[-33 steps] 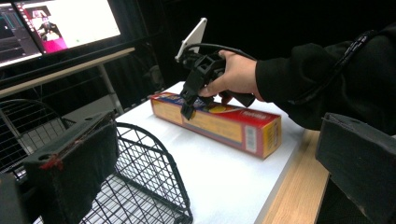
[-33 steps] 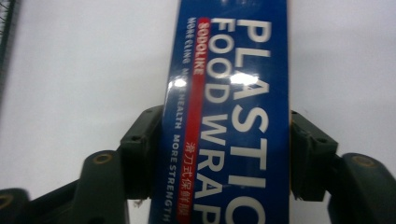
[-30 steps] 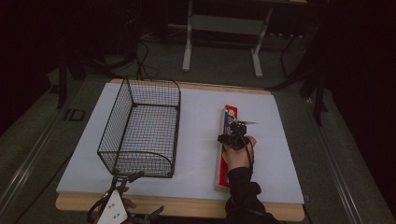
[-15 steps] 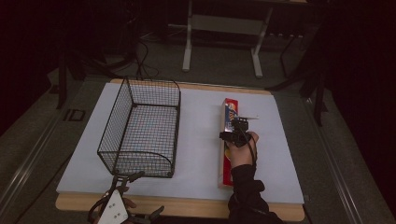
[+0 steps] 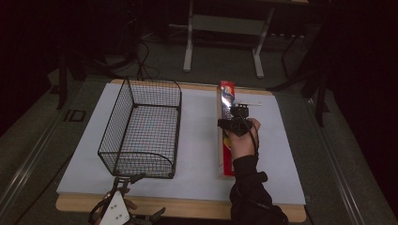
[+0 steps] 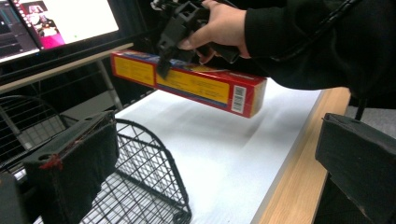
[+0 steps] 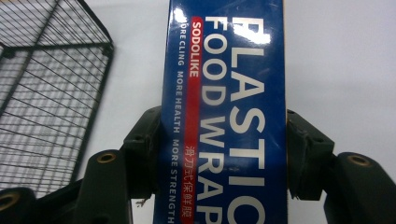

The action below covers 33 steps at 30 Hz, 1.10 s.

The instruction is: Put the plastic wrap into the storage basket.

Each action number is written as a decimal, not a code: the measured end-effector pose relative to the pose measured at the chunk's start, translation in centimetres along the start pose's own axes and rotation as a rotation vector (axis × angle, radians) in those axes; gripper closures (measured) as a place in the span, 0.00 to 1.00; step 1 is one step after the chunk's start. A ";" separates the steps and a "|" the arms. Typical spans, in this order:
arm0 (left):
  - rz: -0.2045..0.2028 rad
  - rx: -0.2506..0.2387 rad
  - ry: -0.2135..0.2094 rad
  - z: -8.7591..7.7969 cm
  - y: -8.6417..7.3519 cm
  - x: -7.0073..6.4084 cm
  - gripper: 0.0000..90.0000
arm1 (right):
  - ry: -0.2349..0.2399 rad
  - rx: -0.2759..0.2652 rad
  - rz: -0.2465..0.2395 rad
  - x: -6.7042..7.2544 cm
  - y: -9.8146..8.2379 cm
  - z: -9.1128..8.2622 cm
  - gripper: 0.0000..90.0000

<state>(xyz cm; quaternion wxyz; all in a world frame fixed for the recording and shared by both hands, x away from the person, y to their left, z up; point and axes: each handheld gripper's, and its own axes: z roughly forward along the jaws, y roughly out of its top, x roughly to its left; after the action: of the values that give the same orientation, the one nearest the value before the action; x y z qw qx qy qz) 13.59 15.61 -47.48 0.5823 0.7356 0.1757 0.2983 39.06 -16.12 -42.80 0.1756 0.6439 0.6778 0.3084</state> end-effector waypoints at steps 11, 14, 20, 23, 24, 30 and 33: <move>-0.026 -0.021 -0.011 -0.2 0.1 0.1 0.00 | 0.021 -0.029 -0.054 1.8 2.3 -2.0 0.44; -0.029 -0.022 -0.012 -0.2 0.1 0.1 0.00 | 0.024 -0.029 -0.070 2.3 2.7 -2.3 0.44; -0.030 -0.022 -0.018 -0.2 0.2 0.0 0.00 | 0.033 -0.053 -0.134 4.9 4.5 -3.4 0.44; -0.031 -0.019 -0.021 -0.2 0.1 0.0 0.00 | 0.044 -0.058 -0.135 5.7 5.1 -3.7 0.44; -0.029 -0.018 -0.020 -0.2 0.1 0.0 0.00 | 0.044 -0.064 -0.146 6.0 5.3 -3.8 0.44; -0.034 -0.019 -0.029 -0.3 0.1 0.0 0.00 | 0.068 -0.094 -0.181 8.4 6.7 -4.5 0.44; -0.031 -0.016 -0.034 -0.3 0.1 0.0 0.00 | 0.074 -0.100 -0.200 9.6 7.2 -4.7 0.44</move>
<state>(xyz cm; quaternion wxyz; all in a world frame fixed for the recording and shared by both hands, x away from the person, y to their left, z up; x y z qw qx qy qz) 13.38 15.81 -47.32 0.5957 0.7329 0.1749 0.2783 40.58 -7.70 -33.10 0.2120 0.5515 0.7286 0.3463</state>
